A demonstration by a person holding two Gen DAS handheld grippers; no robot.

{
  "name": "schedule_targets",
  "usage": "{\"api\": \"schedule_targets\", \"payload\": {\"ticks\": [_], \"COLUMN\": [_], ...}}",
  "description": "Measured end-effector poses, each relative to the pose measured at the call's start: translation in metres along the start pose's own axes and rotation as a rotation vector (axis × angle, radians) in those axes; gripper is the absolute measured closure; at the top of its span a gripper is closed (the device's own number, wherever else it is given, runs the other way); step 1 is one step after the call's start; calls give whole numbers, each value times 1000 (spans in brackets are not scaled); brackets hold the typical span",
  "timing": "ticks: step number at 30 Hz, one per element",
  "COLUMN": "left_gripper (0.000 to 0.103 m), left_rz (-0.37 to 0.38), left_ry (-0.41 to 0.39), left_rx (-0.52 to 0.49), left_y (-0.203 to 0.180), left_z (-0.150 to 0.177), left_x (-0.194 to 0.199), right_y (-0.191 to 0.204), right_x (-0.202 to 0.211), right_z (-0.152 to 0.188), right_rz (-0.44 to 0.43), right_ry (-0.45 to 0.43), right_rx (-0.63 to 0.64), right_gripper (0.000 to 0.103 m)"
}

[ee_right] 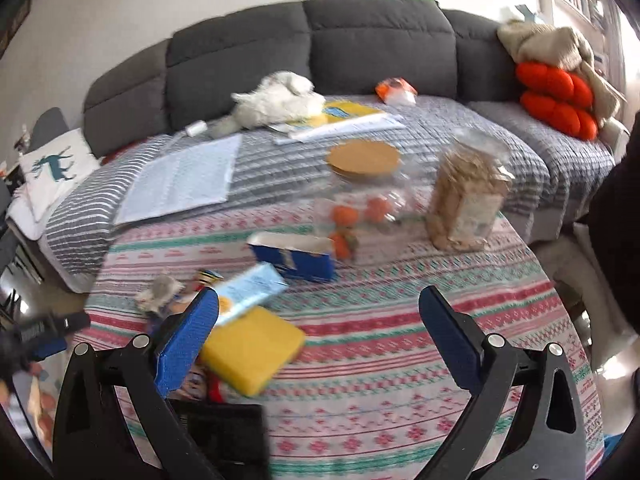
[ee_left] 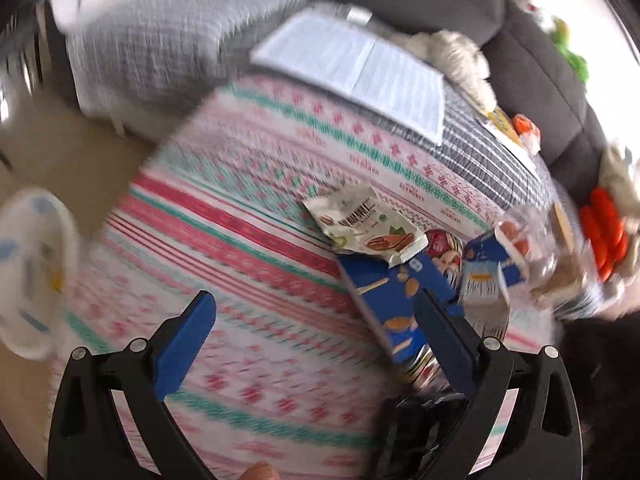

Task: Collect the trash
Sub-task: 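Return both tools to the table and grasp a silver wrapper with the left tool, then grasp the blue-and-white milk carton with the right tool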

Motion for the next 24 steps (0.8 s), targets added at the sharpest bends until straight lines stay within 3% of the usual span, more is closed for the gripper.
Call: {"api": "schedule_targets", "payload": {"ticks": [3, 8, 12, 14, 20, 22, 24], "left_gripper": [7, 7, 7, 7, 44, 88, 89], "left_rz": [43, 52, -24, -49, -13, 26, 46], "left_ry": [66, 179, 246, 237, 264, 280, 266], "left_rx": [95, 234, 267, 253, 171, 164, 143], "left_y": [-3, -10, -10, -12, -21, -22, -22], "left_z": [-16, -41, -48, -50, -40, -32, -25], "left_x": [-36, -97, -133, -134, -122, -114, -100], "right_y": [-6, -14, -18, -20, -16, -10, -3], "right_x": [-6, -28, -45, -51, -61, -65, -68], "right_z": [-4, -1, 3, 2, 7, 10, 10], "right_rz": [-60, -134, -143, -142, -181, -201, -223], "right_ry": [38, 148, 209, 225, 292, 318, 344], "right_rx": [-22, -84, -108, -128, -148, -150, -162], "right_gripper": [7, 7, 7, 7, 7, 7, 7]}}
Point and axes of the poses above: each gripper's, at about its wrist camera, not at the fingertips, and x roughly against the way its jaws point, y to its left, z to its underside, the point moved 7 cm from there along -x, roughly the way its jaws point, and after that the axes turned 14 degrees about z, right-handed, at the moved point
